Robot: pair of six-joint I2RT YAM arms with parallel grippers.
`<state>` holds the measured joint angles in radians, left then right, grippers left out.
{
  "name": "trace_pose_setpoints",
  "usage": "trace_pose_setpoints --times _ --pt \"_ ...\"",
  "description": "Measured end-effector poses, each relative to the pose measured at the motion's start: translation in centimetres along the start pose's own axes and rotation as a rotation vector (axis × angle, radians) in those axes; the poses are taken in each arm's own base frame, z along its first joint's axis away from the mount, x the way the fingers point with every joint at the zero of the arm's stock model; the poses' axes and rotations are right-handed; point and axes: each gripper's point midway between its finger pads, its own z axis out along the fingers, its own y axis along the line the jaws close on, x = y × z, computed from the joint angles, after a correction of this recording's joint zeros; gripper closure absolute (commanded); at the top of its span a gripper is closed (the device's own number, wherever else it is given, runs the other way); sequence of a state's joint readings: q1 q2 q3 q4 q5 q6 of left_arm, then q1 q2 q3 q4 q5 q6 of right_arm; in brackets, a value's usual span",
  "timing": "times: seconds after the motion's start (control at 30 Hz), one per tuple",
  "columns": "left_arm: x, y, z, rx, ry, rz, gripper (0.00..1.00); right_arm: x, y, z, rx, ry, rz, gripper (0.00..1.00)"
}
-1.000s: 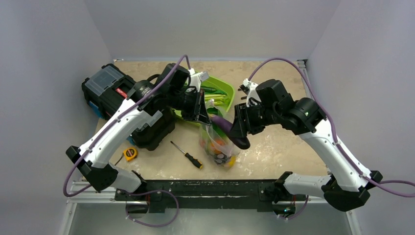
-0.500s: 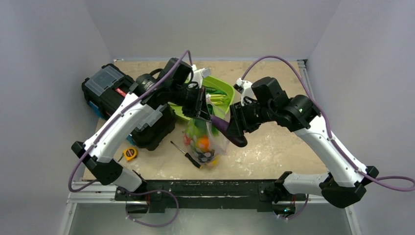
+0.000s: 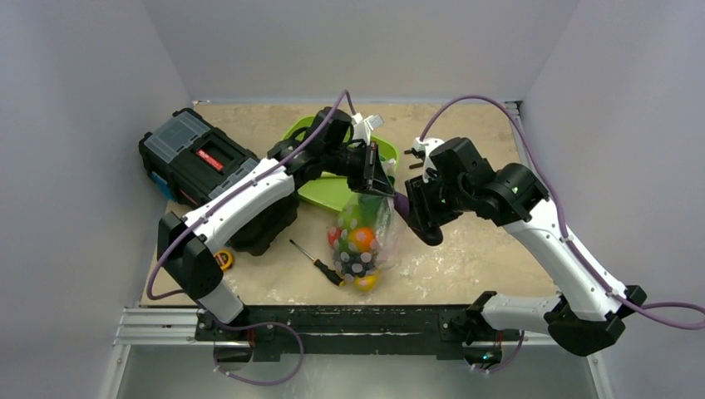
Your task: Place the food in the zip-top bag and seal the zipper
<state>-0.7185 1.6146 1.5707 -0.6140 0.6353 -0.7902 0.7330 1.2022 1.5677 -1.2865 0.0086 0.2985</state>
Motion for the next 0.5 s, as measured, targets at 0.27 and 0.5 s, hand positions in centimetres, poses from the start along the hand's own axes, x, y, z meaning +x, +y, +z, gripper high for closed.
trace_pose_setpoints --times 0.27,0.5 --pt "-1.4 -2.0 0.9 0.143 -0.028 0.008 1.0 0.6 -0.5 -1.0 0.014 -0.005 0.0 1.0" --pt "0.1 -0.9 -1.8 0.101 0.023 0.062 1.0 1.2 0.9 -2.0 -0.069 0.009 0.005 1.0"
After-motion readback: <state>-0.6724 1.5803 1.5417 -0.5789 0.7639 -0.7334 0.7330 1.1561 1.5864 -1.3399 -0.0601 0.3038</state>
